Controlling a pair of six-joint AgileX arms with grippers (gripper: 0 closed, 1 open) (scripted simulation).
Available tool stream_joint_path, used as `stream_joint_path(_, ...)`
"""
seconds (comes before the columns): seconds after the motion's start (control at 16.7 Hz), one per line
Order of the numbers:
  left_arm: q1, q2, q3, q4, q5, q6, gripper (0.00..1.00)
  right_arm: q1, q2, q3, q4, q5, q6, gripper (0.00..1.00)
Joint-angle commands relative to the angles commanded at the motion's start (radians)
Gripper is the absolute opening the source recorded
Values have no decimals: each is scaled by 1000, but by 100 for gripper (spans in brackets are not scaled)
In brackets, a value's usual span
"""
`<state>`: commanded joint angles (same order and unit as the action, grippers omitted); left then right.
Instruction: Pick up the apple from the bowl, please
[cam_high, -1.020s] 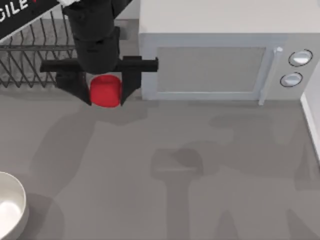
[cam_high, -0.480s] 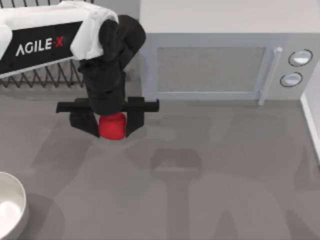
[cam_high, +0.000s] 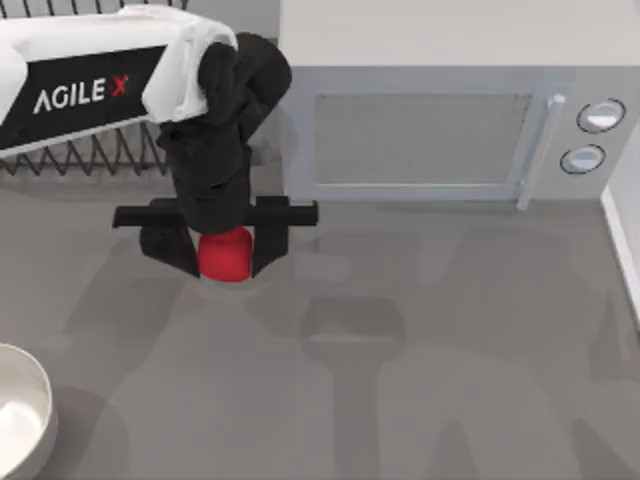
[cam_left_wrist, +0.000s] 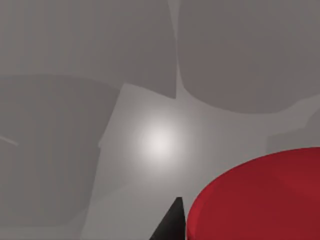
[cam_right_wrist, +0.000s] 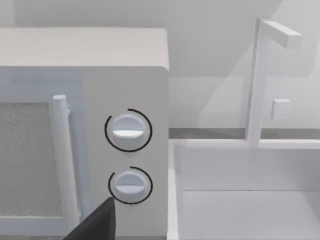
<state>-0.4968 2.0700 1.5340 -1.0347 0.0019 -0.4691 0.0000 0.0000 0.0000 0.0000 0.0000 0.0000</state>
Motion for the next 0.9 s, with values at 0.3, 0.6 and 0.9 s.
stream_joint_path(0.3,0,0,0,0,0,0,68,0,0,0,0,0,0,100)
stream_joint_path(0.6,0,0,0,0,0,0,100,0,0,0,0,0,0,100)
stream_joint_path(0.9,0,0,0,0,0,0,100,0,0,0,0,0,0,100)
